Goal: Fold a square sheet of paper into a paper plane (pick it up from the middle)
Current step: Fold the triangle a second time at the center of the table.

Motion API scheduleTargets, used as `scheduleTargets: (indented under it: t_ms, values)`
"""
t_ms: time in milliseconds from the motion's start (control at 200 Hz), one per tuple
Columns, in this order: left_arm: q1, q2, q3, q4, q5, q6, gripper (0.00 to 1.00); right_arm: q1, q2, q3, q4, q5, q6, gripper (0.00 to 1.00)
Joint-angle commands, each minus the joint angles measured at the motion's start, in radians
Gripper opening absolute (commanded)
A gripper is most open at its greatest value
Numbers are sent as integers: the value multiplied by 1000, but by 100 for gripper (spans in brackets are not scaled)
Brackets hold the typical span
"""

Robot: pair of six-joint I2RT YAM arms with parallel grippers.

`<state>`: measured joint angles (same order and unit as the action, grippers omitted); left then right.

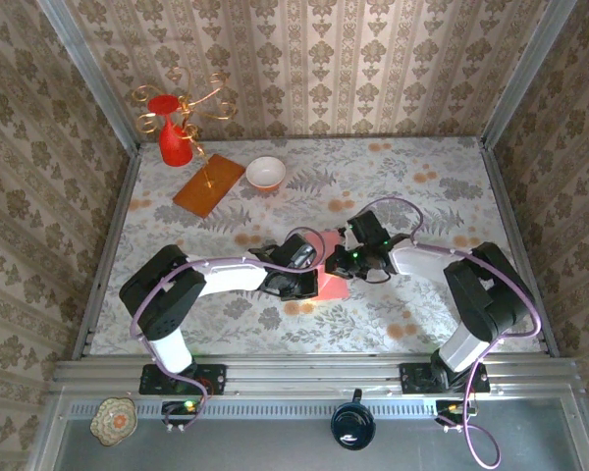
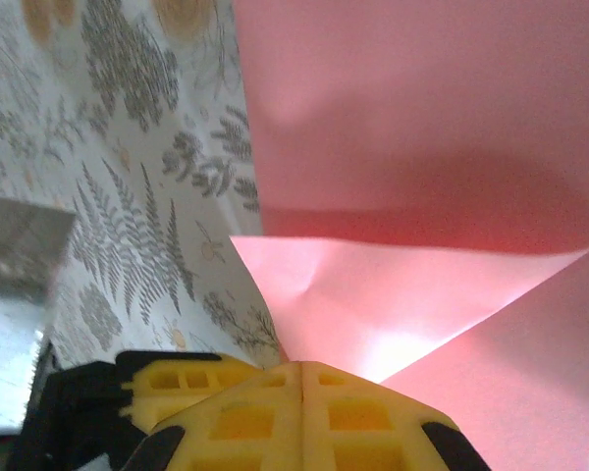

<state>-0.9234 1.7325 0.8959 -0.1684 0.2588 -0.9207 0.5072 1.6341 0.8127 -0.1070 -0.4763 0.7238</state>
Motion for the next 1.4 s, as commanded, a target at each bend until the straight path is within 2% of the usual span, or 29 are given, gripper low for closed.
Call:
scheduleTargets:
  t_ms: [0,380,555,660,810,1145,1395]
  values:
    - [7,15,-37,-56,-12,-6,0,27,26,-12,-22,34,-21,3]
    - [9,15,-40,-64,-10,-9,0,57,108,17,6,5,-38,1]
    - [14,28,-37,-105,-14,-1,0,47,129,36,-46,62,-73,1]
    - [16,32,-46,-141,-25,-15,0,10,134,24,-45,96,-65,1]
    - [18,58,-62,-189,-27,-37,0,-86,165,6,2,73,-64,1]
    - [21,66,-85,-189,-20,-49,0,-252,227,84,7,78,-112,1]
    - [22,81,-47,-194,-7,-16,0,-293,200,118,12,62,-117,2]
